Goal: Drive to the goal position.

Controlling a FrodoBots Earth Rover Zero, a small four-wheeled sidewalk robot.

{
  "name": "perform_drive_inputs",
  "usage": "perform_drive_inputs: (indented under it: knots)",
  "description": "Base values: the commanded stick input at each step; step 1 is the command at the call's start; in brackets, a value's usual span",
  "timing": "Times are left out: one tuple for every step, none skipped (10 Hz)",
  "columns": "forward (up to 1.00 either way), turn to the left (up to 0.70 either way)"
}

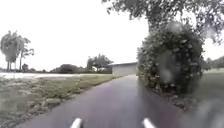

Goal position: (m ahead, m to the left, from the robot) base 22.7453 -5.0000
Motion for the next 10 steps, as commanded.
perform_drive_inputs:
  knots:
    - [0.85,0.0]
    - [0.85,0.0]
    - [0.85,0.0]
    - [0.85,0.0]
    - [0.85,0.0]
    - [0.85,0.0]
    - [0.85,0.0]
    - [0.85,0.0]
    - [0.85,0.0]
    - [0.85,0.0]
